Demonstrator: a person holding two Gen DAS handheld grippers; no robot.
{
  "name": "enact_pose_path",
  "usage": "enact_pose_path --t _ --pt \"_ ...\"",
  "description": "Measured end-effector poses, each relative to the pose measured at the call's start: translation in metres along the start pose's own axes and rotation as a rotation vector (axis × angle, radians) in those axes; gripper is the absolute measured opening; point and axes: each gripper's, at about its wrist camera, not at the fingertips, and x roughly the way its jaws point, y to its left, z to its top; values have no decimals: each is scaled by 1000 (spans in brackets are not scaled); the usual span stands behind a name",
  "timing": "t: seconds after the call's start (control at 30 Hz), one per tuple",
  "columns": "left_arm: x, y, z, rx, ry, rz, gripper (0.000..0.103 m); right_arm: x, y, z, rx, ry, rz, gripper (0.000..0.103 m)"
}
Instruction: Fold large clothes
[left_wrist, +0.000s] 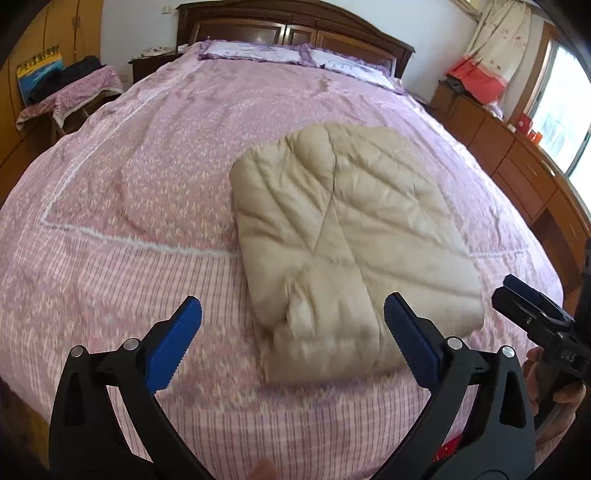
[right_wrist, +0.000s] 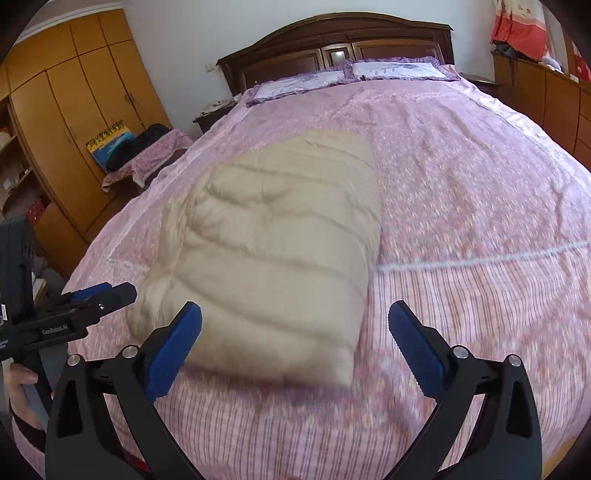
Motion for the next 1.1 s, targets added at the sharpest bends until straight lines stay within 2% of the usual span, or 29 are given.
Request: enact_pose_path --t 0.17,0.33,0.53,0.8,1.1 --pt "-5 -7 -22 9 7 28 98 -4 -5 -23 24 1 -62 97" --pt "0 -12 -45 23 33 78 98 4 -12 -47 38 47 -126 97" --pt "14 -17 -63 34 84 127 98 13 -14 -64 30 74 -166 97" --pt "11 -34 -73 63 69 159 98 15 -16 -69 34 86 -169 97" --pt "-2 -44 -75 67 34 151 98 7 -10 -73 33 88 -162 97"
